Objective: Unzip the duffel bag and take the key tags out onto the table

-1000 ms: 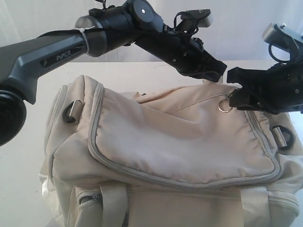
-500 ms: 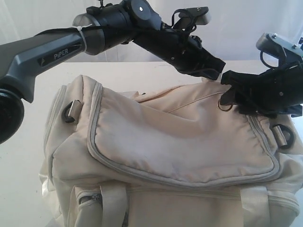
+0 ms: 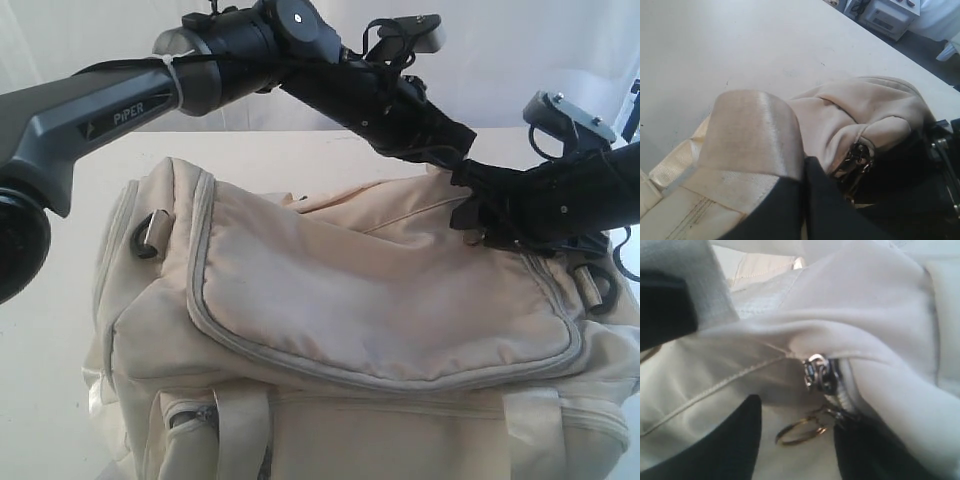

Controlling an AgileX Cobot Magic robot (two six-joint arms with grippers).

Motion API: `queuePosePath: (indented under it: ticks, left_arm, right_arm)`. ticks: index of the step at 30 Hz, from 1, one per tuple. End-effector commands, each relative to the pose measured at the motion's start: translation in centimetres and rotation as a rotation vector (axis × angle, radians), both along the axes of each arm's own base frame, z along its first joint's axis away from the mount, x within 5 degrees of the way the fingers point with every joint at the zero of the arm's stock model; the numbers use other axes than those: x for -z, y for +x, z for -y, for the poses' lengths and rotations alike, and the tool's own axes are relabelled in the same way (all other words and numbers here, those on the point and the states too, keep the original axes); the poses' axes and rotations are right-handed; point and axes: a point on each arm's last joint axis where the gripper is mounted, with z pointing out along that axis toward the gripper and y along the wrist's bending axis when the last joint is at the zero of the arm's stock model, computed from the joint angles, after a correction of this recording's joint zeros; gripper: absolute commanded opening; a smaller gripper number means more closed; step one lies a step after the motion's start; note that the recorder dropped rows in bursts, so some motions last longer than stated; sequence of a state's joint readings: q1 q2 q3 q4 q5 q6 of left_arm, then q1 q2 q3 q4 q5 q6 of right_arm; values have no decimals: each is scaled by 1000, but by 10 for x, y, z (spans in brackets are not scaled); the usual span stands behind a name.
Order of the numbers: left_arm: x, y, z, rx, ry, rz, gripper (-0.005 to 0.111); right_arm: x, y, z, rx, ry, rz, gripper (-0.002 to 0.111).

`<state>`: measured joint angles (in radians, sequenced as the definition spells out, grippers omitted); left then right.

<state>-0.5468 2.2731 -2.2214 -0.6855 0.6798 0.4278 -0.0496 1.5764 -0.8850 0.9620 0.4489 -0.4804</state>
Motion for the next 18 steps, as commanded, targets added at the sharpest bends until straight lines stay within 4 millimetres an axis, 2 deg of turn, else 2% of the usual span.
queuePosePath:
  ticks: [1,10,18]
  left_arm:
    - [-21,-7,0,22,-51,18,0]
    - [-21,-7,0,22,-51,18,0]
    - [-21,-7,0,22,-51,18,0]
  right_arm:
    - [0,3,3,19,-32,27,33]
    - [2,-3,-1,-58,-25,-17,0]
    - [0,-9,-4,-122,-31,-42,0]
